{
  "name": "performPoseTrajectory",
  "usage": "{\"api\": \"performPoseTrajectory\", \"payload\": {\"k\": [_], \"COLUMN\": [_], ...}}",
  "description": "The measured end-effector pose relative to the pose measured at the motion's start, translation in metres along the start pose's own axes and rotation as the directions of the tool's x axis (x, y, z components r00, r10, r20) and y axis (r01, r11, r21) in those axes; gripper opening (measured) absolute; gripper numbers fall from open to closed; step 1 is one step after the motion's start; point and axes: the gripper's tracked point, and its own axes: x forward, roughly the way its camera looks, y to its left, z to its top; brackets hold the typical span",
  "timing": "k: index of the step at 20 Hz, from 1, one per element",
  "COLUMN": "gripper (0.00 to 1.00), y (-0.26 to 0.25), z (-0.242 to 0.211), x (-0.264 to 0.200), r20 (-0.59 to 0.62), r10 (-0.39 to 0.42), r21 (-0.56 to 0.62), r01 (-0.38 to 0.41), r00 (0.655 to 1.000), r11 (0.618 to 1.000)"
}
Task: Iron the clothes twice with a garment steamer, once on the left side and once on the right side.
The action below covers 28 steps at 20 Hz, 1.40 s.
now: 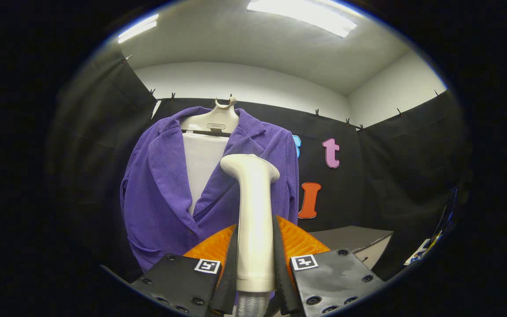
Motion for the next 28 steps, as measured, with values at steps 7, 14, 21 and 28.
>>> {"api": "performPoseTrajectory", "payload": {"k": [7,14,21,28], "gripper": [0.45,0.45,0.45,0.45], "y": [-0.001,-0.001,0.003,0.008], "z": [-0.013,-0.040,-0.072,-0.108], "x": [-0.003,-0.014,-0.034,-0.056], "r20": [-0.009,-0.053,-0.111,-0.176], "r10": [-0.006,-0.004,0.012,0.016], "r21": [-0.023,-0.041,-0.031,-0.034], "r01": [0.006,0.002,-0.016,-0.022], "r00": [1.000,0.999,0.994,0.984], "r11": [1.000,0.999,0.999,0.999]}}
